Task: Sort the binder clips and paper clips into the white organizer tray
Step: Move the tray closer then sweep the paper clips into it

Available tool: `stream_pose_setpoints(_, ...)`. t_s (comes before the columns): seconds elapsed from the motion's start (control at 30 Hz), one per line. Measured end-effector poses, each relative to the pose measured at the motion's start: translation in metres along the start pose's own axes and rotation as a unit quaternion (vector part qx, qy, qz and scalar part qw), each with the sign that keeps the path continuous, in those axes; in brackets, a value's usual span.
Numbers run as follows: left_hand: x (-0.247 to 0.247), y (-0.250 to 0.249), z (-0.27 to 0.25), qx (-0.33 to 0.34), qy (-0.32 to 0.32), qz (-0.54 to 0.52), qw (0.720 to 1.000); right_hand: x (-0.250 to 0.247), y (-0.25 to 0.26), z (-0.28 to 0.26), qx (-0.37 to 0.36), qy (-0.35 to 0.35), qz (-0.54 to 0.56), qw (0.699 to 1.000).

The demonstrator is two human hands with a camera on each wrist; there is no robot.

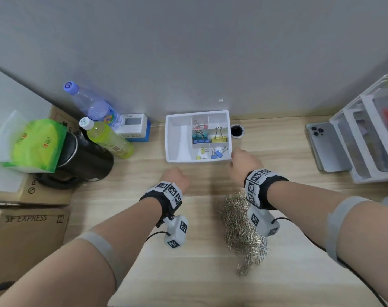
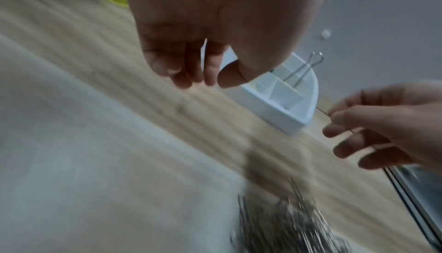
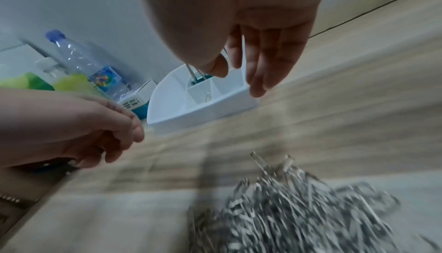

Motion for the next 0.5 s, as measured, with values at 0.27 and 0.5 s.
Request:
stream_pose_setpoints(0.27,-0.031,-0.009,0.034,0.002,-0.084,-0.104,0.991,-0.002,0.003,0.044,0.082,0.039,0.018,0.996)
stream_pose_setpoints(0.5,-0.033,-0.007,0.033,-0.027,-0.088,-0.04,0.995,-0.001,0.006,0.055,0.056,0.054,-0.018,0.997)
Point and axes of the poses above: each hand's wrist, its own z-axis towards the middle knuckle, its own x-axis out of the palm, y = z × x, the point moved 3 cm from there along z, towards the middle knuckle, and after that the axes turned 5 degrees about z, right-handed, at the moved point
